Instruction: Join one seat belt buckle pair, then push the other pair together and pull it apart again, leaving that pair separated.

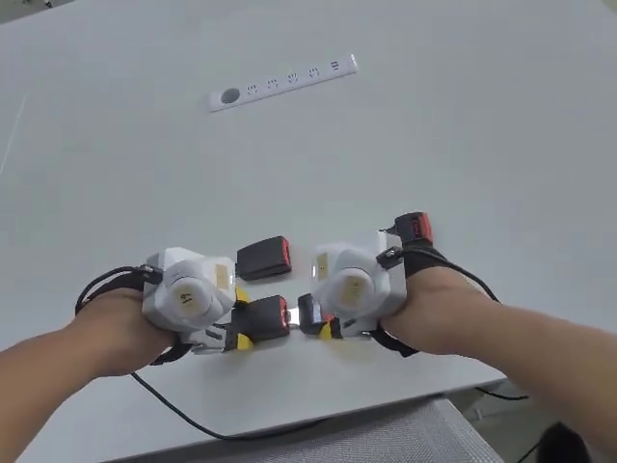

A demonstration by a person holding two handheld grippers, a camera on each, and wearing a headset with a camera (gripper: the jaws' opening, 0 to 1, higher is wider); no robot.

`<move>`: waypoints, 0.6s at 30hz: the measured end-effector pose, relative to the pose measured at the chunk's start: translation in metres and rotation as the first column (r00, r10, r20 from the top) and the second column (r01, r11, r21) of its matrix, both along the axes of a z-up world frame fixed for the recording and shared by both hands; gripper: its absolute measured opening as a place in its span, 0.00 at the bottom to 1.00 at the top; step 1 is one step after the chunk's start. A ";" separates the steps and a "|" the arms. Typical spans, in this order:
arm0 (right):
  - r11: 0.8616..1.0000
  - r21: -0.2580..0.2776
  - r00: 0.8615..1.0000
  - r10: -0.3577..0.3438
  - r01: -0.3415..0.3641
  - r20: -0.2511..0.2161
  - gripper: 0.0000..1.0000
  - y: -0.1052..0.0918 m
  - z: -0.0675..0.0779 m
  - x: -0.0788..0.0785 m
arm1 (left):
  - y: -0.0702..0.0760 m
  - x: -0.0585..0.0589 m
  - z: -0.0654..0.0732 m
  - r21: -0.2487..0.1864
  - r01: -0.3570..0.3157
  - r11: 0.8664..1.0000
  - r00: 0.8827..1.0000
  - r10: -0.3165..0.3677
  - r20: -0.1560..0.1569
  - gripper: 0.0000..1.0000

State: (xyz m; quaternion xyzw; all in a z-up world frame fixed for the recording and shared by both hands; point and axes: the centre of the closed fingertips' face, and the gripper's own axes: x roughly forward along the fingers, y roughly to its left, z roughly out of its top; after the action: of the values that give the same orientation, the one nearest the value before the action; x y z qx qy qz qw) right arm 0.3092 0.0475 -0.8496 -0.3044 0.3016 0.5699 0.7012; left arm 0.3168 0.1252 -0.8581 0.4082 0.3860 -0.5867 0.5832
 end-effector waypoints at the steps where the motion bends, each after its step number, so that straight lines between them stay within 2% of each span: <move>1: 1.000 0.002 1.000 0.000 0.000 -0.001 0.29 0.001 0.000 -0.001 | 0.000 0.000 0.000 0.000 0.008 1.000 1.000 -0.008 0.004 0.31; 18: 1.000 -0.007 1.000 -0.002 0.002 0.000 0.28 0.012 -0.004 0.002 | 0.001 -0.001 -0.001 0.011 0.008 1.000 1.000 -0.008 0.003 0.31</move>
State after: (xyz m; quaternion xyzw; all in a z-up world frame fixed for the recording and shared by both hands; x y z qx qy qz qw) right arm 0.3115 0.0597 -0.8532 -0.3065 0.3038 0.5680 0.7008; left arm 0.3160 0.1267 -0.8587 0.4139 0.3867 -0.5863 0.5792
